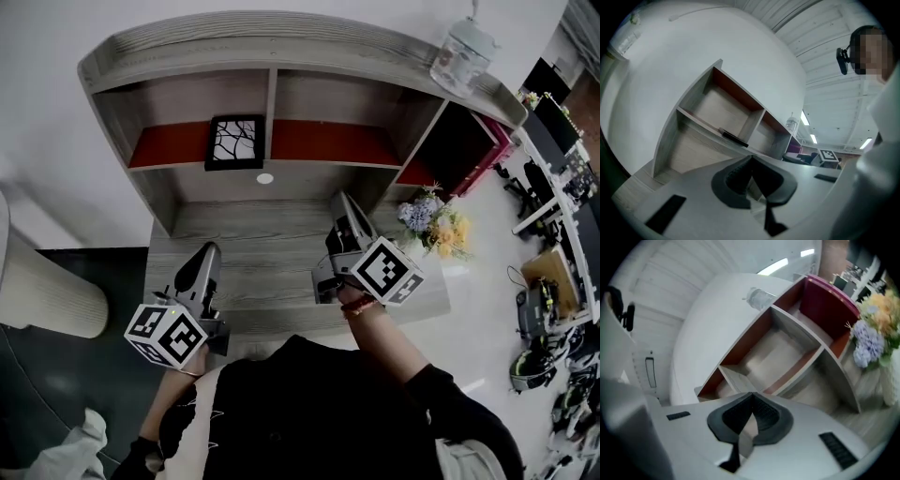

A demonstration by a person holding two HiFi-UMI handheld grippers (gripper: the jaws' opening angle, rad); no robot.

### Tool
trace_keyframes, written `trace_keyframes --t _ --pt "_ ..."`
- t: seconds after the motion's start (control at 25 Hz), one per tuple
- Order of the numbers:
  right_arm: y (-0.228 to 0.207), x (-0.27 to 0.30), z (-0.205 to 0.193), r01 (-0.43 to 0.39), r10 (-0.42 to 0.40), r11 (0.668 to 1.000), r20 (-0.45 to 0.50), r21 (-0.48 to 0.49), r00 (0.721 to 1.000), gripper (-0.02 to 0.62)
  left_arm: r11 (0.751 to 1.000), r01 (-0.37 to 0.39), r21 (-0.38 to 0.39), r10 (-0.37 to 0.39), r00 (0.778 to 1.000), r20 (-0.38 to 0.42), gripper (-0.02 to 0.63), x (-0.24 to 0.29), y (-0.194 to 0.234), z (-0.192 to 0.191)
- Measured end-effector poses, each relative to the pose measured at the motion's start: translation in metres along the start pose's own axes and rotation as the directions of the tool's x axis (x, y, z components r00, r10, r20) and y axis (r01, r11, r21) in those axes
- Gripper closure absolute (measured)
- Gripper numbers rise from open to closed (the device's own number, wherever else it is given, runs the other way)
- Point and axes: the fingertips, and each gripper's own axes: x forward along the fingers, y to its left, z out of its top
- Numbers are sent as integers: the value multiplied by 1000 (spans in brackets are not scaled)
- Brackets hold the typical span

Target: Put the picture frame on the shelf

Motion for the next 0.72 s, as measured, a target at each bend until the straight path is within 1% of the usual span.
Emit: trace_keyframes --t 0.08,0.16,0.32,0.44,0.52,0.72 --pt "1 -5 3 -4 2 995 -20 -101 1000 606 1000 6 6 -6 1000 -11 594 4 -8 -4" --pt "4 -9 3 -19 10 982 -48 -189 999 606 1000 13 10 -13 1000 -18 594 7 -16 -8" --pt "8 -20 0 -45 17 944 -88 -328 996 606 999 22 25 -21 999 -27 594 11 -28 -12" --pt "9 -26 -4 -59 12 906 -114 -419 993 600 999 26 34 -25 999 -42 594 14 -34 -17" --pt "5 -31 -9 -57 -3 890 -131 -452 991 594 999 31 41 -29 998 -55 594 15 -39 -21" --pt "-11 -40 -35 -65 -47 875 -218 -480 975 594 998 39 49 -35 997 -72 594 17 -47 -27"
